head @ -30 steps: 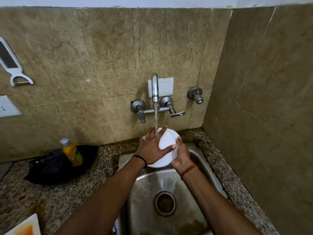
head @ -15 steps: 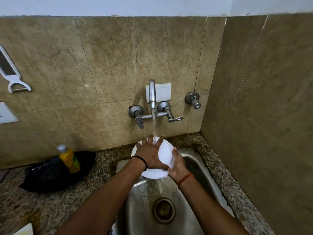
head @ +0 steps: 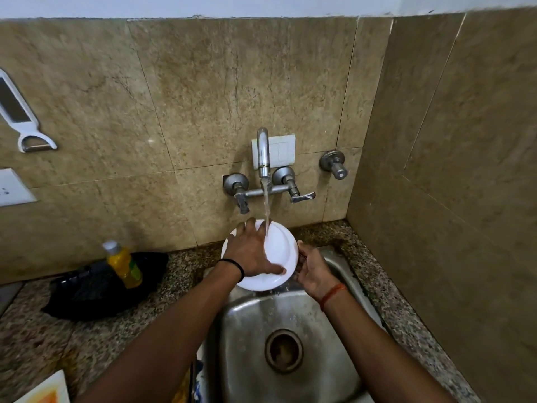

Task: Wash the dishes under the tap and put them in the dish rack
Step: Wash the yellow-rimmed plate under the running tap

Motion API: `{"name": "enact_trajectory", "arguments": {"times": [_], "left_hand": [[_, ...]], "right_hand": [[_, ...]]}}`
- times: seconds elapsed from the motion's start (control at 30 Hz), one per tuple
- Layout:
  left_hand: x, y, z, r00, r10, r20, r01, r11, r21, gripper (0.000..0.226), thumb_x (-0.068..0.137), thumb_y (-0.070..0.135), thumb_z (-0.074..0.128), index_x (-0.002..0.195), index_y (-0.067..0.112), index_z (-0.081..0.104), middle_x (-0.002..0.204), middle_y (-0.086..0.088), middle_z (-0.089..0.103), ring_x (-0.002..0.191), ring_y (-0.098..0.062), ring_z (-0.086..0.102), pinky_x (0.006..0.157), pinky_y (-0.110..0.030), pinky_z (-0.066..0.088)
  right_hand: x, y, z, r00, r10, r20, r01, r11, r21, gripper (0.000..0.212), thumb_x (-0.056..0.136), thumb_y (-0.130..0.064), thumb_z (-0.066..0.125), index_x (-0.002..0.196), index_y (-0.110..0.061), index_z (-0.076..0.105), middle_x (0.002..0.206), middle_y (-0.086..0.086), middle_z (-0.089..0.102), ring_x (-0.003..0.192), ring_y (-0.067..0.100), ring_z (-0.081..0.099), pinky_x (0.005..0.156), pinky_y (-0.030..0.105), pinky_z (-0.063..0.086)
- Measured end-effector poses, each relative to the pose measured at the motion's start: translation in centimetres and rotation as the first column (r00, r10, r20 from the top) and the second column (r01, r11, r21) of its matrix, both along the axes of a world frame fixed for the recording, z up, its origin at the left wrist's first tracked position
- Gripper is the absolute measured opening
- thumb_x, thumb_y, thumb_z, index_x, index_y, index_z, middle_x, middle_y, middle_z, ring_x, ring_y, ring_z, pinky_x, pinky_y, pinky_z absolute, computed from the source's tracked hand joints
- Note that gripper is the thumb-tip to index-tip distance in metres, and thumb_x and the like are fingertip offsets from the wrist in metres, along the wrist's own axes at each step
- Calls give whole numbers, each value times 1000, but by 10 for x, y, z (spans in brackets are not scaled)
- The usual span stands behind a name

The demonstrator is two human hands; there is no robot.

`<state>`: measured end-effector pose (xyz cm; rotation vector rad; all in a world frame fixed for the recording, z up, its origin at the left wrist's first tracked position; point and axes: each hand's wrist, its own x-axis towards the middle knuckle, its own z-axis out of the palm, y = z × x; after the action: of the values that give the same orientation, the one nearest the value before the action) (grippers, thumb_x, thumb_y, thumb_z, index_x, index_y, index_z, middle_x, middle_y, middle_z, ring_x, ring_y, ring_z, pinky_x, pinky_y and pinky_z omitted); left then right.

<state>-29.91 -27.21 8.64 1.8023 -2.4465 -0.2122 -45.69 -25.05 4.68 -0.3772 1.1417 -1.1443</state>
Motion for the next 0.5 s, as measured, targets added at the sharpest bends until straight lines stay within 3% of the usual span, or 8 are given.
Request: {"name": "enact_trajectory", "arguments": {"times": [0.17,0.33,0.43,0.5], "left_hand": [[17,10,-14,994,40,-97,-40,999,9,128,41,83,64,146,30,12,147,-2,25,133,-27,28,104,-47,37],[25,20,-27,973,61,-222,-42,995,91,128,46,77,72,148,28,12,148,-2,25,134,-26,27,109,-40,30],[26,23,-26,888,159,-431,-35,958,283,120,56,62,81,151,26,16,154,0,25,137,-23,31,112,-39,32],[28,23,-22,743,302,-597,40,871,490,104,70,49,78,152,26,18,151,-2,36,130,-26,43,107,-43,40]], "right_hand": [[6,9,-6,994,109,12,-109,994,0,20,94,-26,54,98,-11,66,77,4,75,76,21,66,62,31,55],[10,16,-7,981,196,14,-194,976,-95,32,94,-13,56,123,-1,57,118,20,66,101,34,64,78,45,56],[9,18,-4,972,180,-148,-200,971,-131,35,91,-12,60,126,-7,59,122,19,65,112,39,60,89,58,51],[10,19,2,919,151,-365,-222,962,-161,37,89,-10,64,126,-9,60,122,15,66,111,35,62,92,54,53]]}}
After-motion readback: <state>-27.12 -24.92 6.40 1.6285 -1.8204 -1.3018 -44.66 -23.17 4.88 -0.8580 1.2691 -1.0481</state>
